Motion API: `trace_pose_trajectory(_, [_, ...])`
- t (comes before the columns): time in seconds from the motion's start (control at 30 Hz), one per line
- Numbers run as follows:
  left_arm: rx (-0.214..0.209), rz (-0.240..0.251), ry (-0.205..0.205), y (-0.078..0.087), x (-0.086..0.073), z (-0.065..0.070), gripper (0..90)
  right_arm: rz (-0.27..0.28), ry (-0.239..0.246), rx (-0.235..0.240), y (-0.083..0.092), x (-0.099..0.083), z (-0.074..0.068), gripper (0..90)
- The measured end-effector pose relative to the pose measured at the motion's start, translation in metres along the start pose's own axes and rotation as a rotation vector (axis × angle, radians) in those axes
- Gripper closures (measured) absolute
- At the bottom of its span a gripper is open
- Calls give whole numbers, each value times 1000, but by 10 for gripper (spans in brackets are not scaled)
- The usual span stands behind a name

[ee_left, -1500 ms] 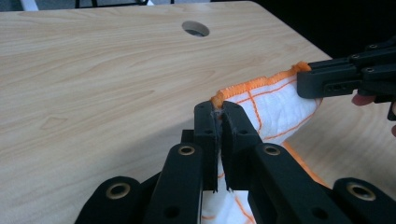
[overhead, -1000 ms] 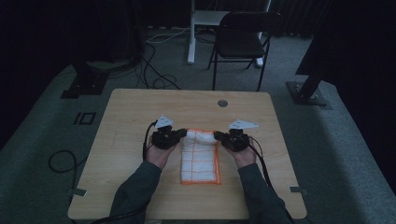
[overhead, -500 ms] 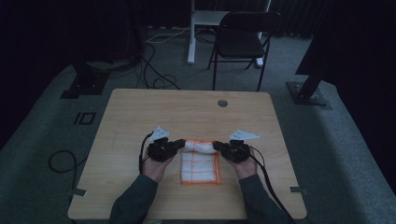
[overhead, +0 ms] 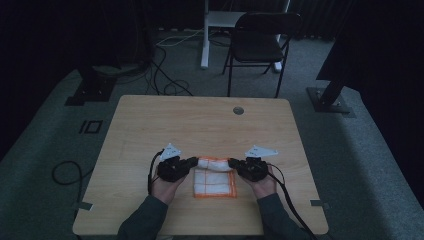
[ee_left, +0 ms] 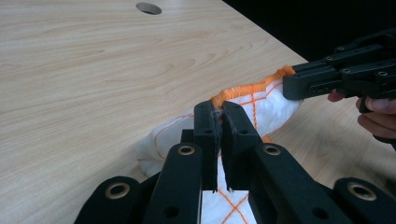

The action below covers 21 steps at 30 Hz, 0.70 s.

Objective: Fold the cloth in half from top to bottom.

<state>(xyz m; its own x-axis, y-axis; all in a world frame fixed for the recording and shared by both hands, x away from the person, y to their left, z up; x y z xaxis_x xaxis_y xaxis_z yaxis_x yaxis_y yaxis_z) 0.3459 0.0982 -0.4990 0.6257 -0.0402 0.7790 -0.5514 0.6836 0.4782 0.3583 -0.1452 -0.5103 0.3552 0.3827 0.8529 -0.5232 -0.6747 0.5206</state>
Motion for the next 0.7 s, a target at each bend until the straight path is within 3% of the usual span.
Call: trace_pose_trajectory(0.7, [7, -38, 1, 1, -26, 4, 861, -35, 19, 11, 2, -18, -13, 850])
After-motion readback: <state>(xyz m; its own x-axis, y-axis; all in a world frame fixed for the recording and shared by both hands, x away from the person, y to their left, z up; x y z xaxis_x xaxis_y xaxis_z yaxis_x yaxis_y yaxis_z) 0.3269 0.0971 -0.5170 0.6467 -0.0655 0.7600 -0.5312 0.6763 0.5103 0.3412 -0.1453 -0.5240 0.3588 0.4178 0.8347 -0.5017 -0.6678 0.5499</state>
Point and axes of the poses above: each handheld gripper's, and its own axes: y roughly backward along the jaws, x roughly out of its top, z roughly to its right, the point moved 4 cm from there along -y, roughly forward along the jaws, and after that the axes turned 10 degrees about y, right-handed, at the moved point
